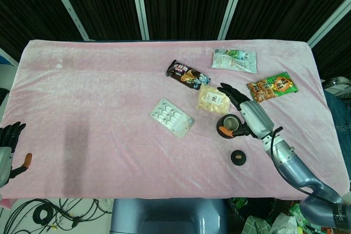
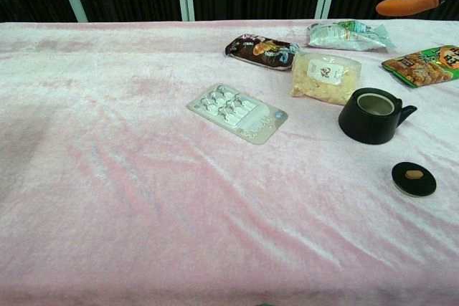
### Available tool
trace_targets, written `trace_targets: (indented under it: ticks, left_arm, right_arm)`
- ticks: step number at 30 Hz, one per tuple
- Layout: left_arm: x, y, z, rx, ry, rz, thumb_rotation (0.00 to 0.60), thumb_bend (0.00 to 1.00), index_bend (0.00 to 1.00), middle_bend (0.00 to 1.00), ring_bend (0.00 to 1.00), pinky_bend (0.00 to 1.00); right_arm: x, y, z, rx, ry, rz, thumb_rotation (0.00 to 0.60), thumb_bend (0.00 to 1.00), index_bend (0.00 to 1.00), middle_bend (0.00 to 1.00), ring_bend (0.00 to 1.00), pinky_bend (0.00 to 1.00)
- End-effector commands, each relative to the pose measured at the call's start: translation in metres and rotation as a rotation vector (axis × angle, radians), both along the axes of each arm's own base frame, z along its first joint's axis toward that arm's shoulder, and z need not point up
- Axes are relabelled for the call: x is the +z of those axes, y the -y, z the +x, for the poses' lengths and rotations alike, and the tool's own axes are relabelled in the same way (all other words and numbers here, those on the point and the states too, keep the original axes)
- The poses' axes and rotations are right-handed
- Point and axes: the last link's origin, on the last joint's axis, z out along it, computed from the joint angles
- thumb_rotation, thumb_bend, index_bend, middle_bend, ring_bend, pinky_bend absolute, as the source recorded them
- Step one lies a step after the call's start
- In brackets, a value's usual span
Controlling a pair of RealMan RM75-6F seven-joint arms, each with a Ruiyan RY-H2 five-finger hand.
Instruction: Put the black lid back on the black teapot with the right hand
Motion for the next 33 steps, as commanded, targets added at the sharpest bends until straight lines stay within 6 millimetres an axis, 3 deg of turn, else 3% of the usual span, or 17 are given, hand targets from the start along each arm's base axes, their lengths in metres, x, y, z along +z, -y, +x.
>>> trace_targets:
  ticks: [1, 33]
  left_arm:
    - [-0.0003, -0.0004, 0.0002, -0.001, -0.001, -0.002, 0.600, 0.42, 0.06, 0.03, 0.00, 0.00]
    - [0.0032, -0.0027, 0.0009, -0.003, 0.042, 0.028, 0.600, 0.42, 0.06, 0.03, 0.00, 0.00]
  right_arm:
    - [-0.0013, 0.0007, 0.0009, 0.000, -0.002, 0.002, 0.600, 0.16, 0.05, 0.00, 0.08, 0.16]
    - [0.0009, -0.0022, -0.0058, -0.037, -0.025, 0.010, 0.600, 0.16, 0.05, 0.00, 0.08, 0.16]
